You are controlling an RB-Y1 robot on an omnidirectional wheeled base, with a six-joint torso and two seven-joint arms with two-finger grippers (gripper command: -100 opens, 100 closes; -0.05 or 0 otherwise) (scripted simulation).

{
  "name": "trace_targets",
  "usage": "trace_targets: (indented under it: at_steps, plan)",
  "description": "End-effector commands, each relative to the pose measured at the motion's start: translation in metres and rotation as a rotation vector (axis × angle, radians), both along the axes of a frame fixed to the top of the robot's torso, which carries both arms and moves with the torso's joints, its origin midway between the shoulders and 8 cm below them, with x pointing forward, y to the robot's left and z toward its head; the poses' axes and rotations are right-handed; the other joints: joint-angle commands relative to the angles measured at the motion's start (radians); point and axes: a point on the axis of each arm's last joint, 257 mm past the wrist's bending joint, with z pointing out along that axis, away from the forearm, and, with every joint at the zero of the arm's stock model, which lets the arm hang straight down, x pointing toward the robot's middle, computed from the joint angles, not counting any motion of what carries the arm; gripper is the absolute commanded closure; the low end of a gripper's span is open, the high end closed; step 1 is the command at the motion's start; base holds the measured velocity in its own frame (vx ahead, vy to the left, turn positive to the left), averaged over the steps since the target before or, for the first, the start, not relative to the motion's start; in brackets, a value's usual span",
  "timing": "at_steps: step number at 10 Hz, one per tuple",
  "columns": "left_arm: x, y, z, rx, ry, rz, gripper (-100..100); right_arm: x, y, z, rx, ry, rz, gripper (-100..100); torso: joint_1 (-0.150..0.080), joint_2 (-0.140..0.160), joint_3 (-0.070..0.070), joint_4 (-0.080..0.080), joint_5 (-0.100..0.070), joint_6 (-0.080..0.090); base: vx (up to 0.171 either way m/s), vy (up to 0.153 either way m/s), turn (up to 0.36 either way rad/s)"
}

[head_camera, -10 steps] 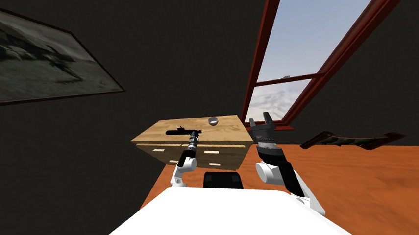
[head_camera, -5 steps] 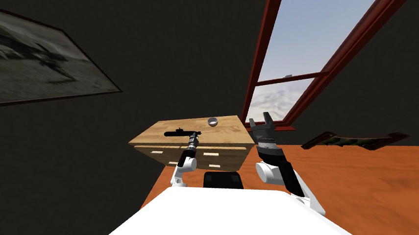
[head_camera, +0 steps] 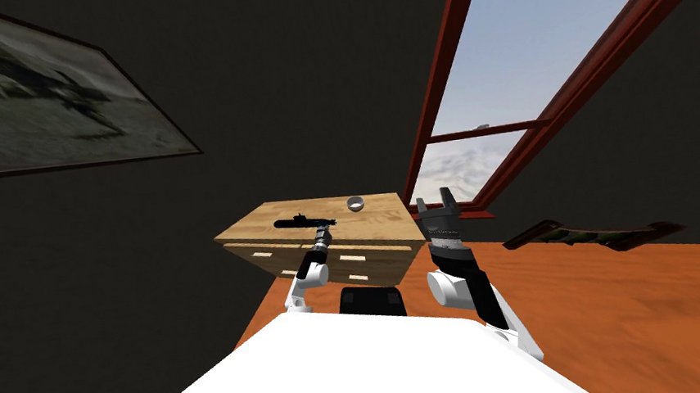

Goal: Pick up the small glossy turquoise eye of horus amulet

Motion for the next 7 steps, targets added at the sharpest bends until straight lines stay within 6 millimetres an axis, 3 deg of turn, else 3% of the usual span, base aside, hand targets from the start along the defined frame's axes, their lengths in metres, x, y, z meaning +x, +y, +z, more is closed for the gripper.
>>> trace_targets:
  at_steps: [1, 3, 7]
  plan:
    - [0.003, 0.004, 0.000, 0.027, 0.007, -0.019, -100, 0.000, 0.000, 0.000, 0.000, 0.000, 0.000, 0, 0.000, 0.000, 0.000, 0.000, 0.000, 0.000, -0.052, 0.031, 0.013]
    - [0.012, 0.006, 0.000, 0.056, 0.021, -0.051, -100, 0.000, 0.000, 0.000, 0.000, 0.000, 0.000, 0, 0.004, 0.005, 0.003, 0.001, 0.001, 0.000, -0.099, 0.081, 0.020]
    - [0.041, 0.000, 0.000, 0.063, 0.073, -0.117, -100, 0.000, 0.000, 0.000, 0.000, 0.000, 0.000, 0, 0.010, 0.007, 0.004, 0.001, 0.002, 0.000, -0.108, 0.142, 0.026]
